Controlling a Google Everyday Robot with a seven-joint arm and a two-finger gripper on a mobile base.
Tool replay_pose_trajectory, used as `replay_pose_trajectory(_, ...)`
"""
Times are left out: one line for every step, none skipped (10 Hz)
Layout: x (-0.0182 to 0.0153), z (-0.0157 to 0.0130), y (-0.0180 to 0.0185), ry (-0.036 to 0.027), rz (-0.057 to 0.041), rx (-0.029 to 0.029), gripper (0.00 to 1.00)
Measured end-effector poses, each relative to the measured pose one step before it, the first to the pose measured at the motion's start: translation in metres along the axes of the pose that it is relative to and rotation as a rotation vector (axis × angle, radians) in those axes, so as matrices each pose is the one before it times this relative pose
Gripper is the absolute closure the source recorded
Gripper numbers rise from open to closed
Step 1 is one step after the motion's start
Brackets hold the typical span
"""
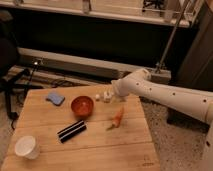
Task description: Stand the bottle upright
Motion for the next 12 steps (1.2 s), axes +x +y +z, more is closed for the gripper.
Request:
replay_pose_trajectory(-0.00073, 0.00133, -0.00968, 0.02403, -0.02946, 0.0107, 0.2)
replay_pose_trajectory(-0.0029, 0.00251, -0.00731, 0.0236, -0.02422, 0.00633, 0.2)
replay_pose_trajectory(-0.00106, 0.00278, -0.00225, 0.01943, -0.01417, -0.00214, 0.2)
replay_pose_trajectory(-0.00035, 0.00398, -0.0024, 0.0322, -0.01403, -0.00497, 0.2)
replay_pose_trajectory(0.00027, 0.00608, -0.00168, 0.0487, -0.0105, -0.0119, 0.2)
replay_pose_trajectory(-0.00066, 0.00499, -0.00151, 0.04594, -0.00558, -0.00935, 0.2)
replay_pose_trajectory(-0.00092, 0.00389, -0.00108, 0.03867, -0.00373, -0.0051, 0.2)
replay_pose_trajectory(-0.0049, 0.00351, -0.002, 0.03793, -0.00813, 0.00008, 0.2)
replay_pose_trajectory(-0.01123, 0.00455, -0.00265, 0.04875, -0.01841, 0.0041, 0.2)
replay_pose_trajectory(-0.00901, 0.00149, -0.00022, 0.02202, -0.01421, 0.00173, 0.2)
replay_pose_trajectory(-0.00884, 0.00225, 0.00147, 0.02785, -0.02016, -0.00112, 0.2)
replay_pose_trajectory(-0.01082, 0.00383, 0.00438, 0.0232, -0.02315, -0.00787, 0.2)
